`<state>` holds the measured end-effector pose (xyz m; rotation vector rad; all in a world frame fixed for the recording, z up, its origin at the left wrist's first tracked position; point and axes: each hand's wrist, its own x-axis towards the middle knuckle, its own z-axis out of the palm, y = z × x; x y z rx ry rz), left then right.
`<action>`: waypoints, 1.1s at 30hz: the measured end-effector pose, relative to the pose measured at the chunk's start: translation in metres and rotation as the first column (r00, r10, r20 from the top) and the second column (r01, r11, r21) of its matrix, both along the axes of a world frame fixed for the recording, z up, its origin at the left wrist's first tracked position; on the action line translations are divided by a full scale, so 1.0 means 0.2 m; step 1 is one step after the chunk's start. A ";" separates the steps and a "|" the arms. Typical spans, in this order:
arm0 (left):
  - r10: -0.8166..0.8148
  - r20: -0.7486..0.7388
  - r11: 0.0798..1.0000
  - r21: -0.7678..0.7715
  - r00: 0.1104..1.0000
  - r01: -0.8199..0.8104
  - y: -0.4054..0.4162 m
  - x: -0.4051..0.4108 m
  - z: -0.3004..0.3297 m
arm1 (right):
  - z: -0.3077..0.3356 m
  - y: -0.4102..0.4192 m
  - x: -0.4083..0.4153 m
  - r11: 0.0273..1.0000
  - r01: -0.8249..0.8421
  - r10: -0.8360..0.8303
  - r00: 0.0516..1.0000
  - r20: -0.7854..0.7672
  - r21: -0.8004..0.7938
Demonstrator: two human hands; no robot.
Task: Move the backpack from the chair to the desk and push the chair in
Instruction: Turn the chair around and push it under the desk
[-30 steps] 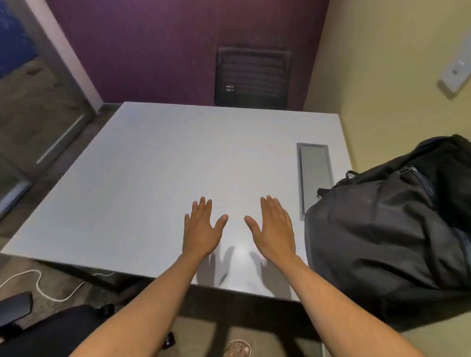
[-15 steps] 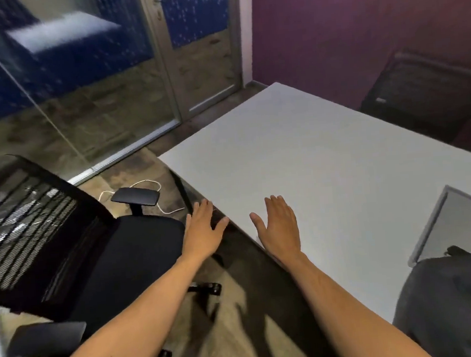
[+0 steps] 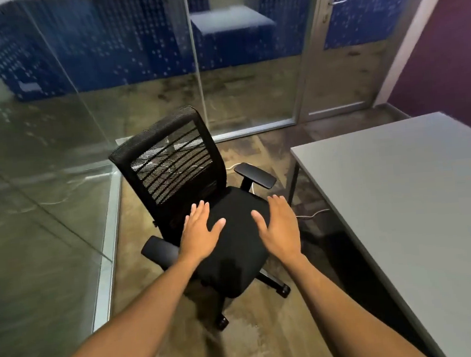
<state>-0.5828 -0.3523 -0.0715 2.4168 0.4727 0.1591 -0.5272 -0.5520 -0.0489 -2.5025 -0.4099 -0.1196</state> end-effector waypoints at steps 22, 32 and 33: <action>0.544 0.092 0.839 -0.074 0.834 -0.539 1.43 -0.73 0.09 | -0.05 1.65 -0.30 0.881 -0.465 0.472 0.875 -0.107 0.084; 0.556 0.099 0.831 -0.062 0.825 -0.552 1.98 -0.60 0.04 | -0.14 2.28 -0.14 0.893 -0.436 0.443 0.895 -0.057 0.109; 0.549 0.088 0.836 -0.064 0.831 -0.545 2.04 -0.56 0.03 | -0.15 2.34 -0.10 0.900 -0.424 0.430 0.902 -0.044 0.101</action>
